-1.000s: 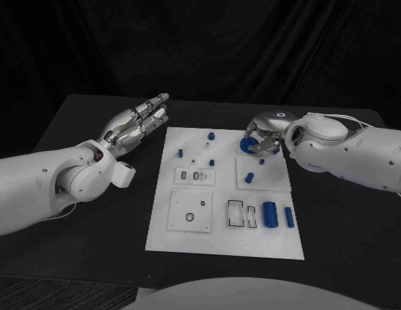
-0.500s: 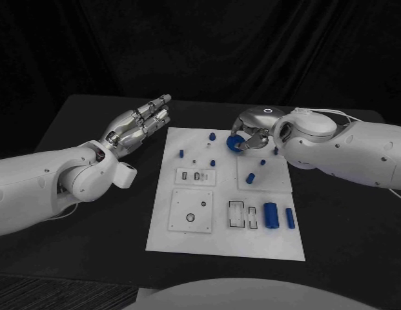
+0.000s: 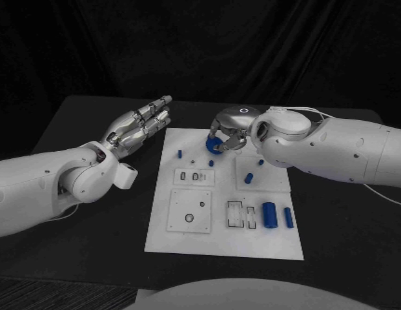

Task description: Assemble the parts on the task board

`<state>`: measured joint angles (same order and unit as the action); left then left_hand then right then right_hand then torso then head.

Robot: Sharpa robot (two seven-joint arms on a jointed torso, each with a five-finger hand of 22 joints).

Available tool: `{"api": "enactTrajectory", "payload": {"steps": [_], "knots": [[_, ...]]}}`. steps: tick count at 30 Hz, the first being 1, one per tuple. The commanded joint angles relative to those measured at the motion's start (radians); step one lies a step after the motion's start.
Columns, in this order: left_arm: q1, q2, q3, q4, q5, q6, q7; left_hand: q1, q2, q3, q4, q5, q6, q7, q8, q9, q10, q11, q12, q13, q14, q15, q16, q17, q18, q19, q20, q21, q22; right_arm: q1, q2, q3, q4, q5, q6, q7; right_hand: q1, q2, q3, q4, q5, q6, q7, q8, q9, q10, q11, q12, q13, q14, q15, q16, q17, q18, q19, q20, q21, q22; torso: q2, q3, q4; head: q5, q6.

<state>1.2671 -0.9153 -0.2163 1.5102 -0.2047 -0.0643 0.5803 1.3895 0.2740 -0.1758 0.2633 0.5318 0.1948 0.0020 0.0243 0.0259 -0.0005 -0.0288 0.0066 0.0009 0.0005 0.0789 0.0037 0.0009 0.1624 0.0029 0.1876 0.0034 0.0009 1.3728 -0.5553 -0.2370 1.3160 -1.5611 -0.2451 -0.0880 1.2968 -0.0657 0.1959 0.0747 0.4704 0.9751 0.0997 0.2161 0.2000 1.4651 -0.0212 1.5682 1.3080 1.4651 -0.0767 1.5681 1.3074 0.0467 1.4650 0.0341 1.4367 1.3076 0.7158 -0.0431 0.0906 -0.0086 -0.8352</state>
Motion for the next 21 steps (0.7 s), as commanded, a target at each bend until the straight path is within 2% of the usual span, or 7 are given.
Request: {"api": "enactTrajectory", "payload": {"steps": [1,15,21], "knots": [[-0.001,0.004,0.001,-0.001,-0.001,0.016,0.01,0.013,0.0,0.003,-0.001,0.007,-0.008,0.0,0.002,0.001,0.0,0.005,-0.007,-0.001,0.0,0.004,-0.004,-0.001,0.016,-0.003,0.007,-0.003,-0.001,0.003,0.018,0.001,-0.016,-0.005,0.009,0.015,0.005,0.01,0.0,0.004,-0.003,0.026,-0.037,0.002,0.328,0.106,0.0,0.003,0.263,0.106,-0.001,0.003,0.263,-0.008,0.019,0.002,-0.004,0.194,0.0,-0.0005,0.0002,0.0,-0.001],[-0.001,0.016,0.001,-0.009,-0.001,0.024,0.009,0.017,0.0,0.007,-0.006,0.01,-0.009,0.001,0.002,0.001,0.0,0.006,-0.007,-0.001,0.0,0.005,-0.004,-0.001,0.016,-0.003,0.008,-0.003,-0.001,0.002,0.101,0.002,-0.102,-0.005,0.017,0.03,0.015,0.013,0.009,-0.003,-0.008,0.011,-0.033,-0.01,0.339,0.106,0.002,0.003,0.263,0.106,0.002,0.003,0.263,-0.006,0.012,0.003,-0.016,0.19,0.0,0.001,0.0003,-0.002,0.001],[-0.001,0.017,0.001,-0.01,-0.001,0.027,0.007,0.018,0.0,0.008,-0.007,0.011,-0.01,0.001,0.002,0.001,0.0,0.006,-0.007,-0.001,0.0,0.006,-0.004,-0.001,0.016,-0.003,0.009,-0.003,-0.001,0.001,0.111,0.002,-0.117,-0.005,0.014,0.029,0.018,0.011,0.018,-0.005,-0.012,-0.031,-0.03,-0.043,0.341,0.106,0.004,0.003,0.263,0.106,0.005,0.003,0.263,-0.002,0.002,0.007,-0.031,0.186,0.0,0.0011,-0.0002,-0.001,0.0]]}}
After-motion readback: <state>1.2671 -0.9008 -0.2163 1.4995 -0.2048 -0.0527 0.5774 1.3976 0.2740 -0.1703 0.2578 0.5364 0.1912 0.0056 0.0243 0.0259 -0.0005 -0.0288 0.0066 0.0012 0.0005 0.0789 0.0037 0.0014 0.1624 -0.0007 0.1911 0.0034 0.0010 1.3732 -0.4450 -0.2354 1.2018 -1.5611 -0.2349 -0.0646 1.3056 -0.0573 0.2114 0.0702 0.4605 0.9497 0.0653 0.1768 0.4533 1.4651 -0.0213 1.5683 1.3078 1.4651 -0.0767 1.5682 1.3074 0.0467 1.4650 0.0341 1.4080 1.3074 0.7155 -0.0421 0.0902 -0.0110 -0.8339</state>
